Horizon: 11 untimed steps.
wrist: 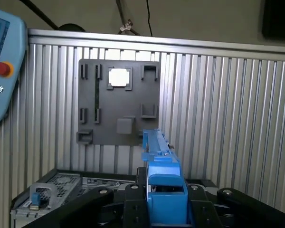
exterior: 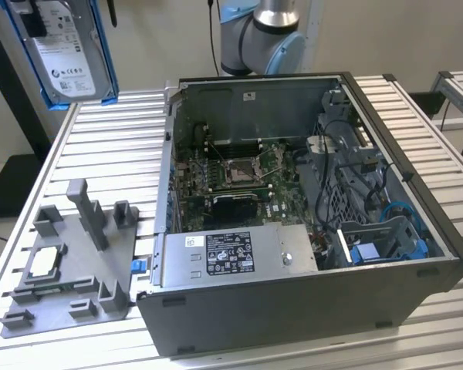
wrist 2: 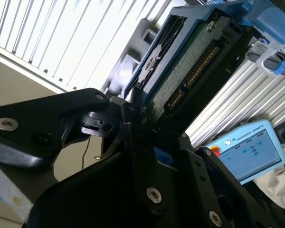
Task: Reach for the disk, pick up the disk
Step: 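Pick up the disk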
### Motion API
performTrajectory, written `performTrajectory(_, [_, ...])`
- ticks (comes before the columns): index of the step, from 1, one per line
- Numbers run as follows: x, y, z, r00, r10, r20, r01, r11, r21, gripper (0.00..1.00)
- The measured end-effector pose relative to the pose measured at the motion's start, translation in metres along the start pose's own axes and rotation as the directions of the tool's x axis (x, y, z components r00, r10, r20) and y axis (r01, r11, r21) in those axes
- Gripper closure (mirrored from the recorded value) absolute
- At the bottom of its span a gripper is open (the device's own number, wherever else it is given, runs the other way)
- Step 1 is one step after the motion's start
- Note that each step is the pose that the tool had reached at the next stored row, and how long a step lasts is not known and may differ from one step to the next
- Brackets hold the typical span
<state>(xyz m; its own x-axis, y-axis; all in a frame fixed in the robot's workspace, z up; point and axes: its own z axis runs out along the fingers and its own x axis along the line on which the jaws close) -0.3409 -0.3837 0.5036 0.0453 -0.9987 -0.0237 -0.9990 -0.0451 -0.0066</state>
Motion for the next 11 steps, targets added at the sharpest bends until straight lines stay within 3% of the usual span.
performTrajectory(11, [0.0016, -0.035, 0.0008, 1.0, 0.0, 0.0, 0.0, 1.0, -0.0001, 1.0])
